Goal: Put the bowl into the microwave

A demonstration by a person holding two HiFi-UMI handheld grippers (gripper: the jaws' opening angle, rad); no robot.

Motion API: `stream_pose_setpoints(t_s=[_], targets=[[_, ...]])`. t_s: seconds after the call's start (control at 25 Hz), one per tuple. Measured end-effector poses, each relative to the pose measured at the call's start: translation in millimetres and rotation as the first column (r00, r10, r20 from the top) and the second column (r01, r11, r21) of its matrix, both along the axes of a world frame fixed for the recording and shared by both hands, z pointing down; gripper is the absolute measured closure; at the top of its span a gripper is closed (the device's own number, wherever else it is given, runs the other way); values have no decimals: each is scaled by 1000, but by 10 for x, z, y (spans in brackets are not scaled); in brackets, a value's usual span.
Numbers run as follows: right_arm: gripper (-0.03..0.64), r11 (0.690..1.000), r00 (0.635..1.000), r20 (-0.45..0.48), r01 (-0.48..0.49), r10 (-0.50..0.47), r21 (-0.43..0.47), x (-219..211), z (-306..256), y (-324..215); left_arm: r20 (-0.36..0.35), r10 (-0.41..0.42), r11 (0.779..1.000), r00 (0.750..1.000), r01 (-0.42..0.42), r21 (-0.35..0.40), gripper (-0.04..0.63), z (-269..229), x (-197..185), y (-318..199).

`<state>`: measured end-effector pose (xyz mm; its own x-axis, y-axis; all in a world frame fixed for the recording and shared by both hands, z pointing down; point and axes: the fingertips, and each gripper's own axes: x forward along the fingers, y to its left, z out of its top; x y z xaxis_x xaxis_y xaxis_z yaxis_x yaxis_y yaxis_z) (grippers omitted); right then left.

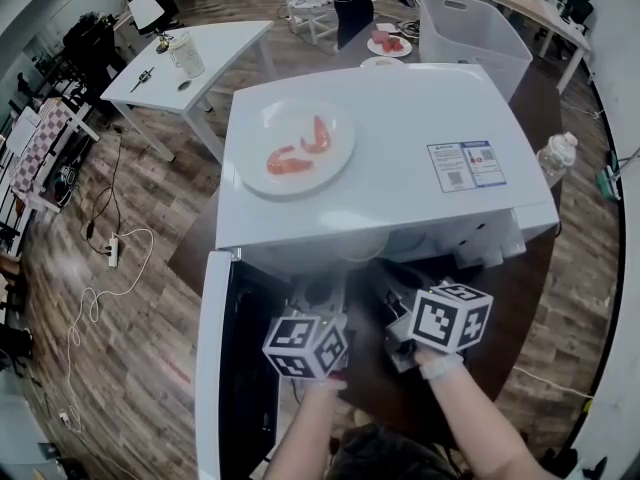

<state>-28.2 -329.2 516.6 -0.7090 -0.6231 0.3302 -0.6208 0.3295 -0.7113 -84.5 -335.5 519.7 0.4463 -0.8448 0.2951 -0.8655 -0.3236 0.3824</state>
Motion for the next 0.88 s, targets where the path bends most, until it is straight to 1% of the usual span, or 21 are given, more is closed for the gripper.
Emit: stream_pose_setpoints(t_s=[0.4,0.48,0.68,0.88], targets=[[611,999,1000,-6,-24,24,23,14,-22,-123,-6,-4,1000,1000,4,-12,589,-9,16,-128],[611,999,999,-24,-34,35,43,22,-23,-150,-5,-7,1000,1000,7,-6,589,-15,23,-155],[611,994,996,-72,-38,45,98,28,-12,-210,30,-6,1000,1000,6,10,591,3,41,-198],[611,995,995,-86,-33,41,98,36,16,-259,27,5,1000,1000,-6,4,591,18,53,-247]])
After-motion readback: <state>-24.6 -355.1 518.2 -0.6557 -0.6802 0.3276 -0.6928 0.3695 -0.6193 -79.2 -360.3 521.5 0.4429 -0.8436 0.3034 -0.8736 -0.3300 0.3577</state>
